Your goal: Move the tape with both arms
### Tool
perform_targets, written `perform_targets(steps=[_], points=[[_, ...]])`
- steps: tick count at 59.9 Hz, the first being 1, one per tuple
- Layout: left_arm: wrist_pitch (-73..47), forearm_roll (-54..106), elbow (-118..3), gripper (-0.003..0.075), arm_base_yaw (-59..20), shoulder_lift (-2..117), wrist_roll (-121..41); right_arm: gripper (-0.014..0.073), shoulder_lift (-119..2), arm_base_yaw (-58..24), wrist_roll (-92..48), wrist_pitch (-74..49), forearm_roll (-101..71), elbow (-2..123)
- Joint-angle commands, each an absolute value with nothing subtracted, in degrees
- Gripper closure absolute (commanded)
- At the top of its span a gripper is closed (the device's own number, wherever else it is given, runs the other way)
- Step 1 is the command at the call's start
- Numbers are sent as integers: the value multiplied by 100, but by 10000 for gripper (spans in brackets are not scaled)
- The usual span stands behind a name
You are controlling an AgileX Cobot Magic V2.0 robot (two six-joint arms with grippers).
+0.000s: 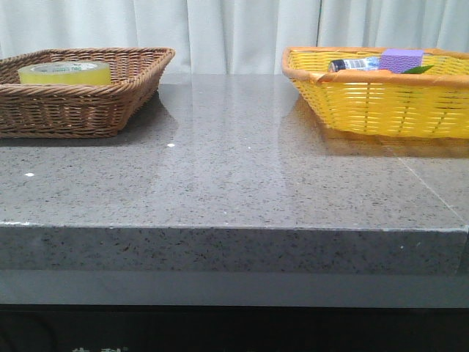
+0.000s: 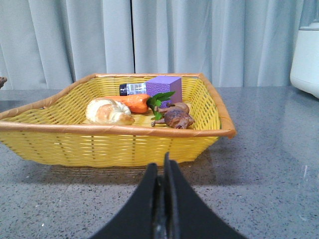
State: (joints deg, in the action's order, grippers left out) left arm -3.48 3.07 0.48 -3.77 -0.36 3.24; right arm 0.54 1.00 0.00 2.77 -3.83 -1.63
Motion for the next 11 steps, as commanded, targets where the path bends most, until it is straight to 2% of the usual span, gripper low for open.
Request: perform_targets(steps=[1, 11], points=[[125, 351, 275, 740, -362, -133, 389, 663, 212, 135, -68, 711, -386, -8], [125, 351, 275, 740, -362, -133, 389, 663, 212, 135, -68, 711, -386, -8]])
